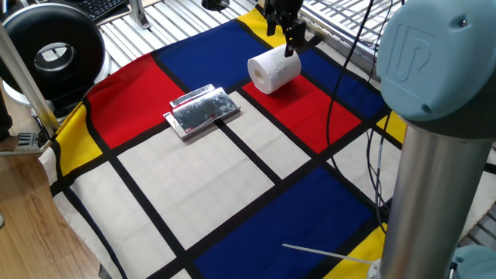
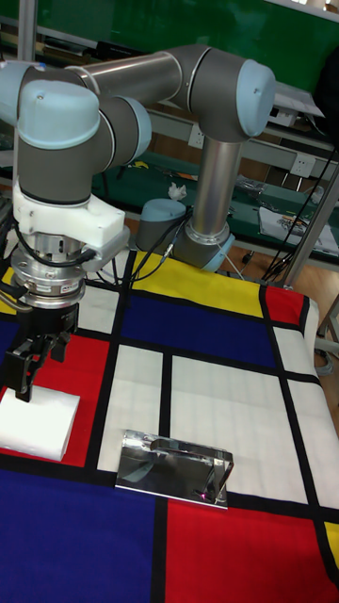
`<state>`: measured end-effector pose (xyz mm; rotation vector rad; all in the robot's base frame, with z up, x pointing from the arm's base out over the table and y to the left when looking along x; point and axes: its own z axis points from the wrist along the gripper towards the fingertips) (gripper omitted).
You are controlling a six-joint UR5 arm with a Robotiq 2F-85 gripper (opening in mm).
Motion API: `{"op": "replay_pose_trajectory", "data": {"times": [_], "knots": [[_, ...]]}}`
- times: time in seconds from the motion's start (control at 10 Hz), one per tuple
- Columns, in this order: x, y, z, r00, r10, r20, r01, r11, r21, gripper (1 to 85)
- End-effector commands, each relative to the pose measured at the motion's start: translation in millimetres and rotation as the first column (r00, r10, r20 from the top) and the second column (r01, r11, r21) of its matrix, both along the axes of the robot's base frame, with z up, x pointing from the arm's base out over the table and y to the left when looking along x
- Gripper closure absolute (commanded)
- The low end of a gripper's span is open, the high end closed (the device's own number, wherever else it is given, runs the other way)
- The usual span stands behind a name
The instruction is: Put the toilet paper on its holder
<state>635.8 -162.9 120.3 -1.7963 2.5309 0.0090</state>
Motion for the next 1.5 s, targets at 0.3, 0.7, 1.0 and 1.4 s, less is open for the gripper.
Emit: {"op": "replay_pose_trajectory", "data": {"times": [0.3,0.7,1.0,1.4], "knots": [[2.8,6,1.6,1.000,0.020,0.013,-0.020,0.999,0.025,0.7],[4.1,15,-9.0,0.999,0.039,0.011,-0.039,0.999,0.035,0.7],[7.6,30,-18.7,0.999,0.041,0.015,-0.042,0.998,0.050,0.7],[20.5,34,-36.8,0.986,0.166,0.036,-0.168,0.982,0.082,0.7]]}}
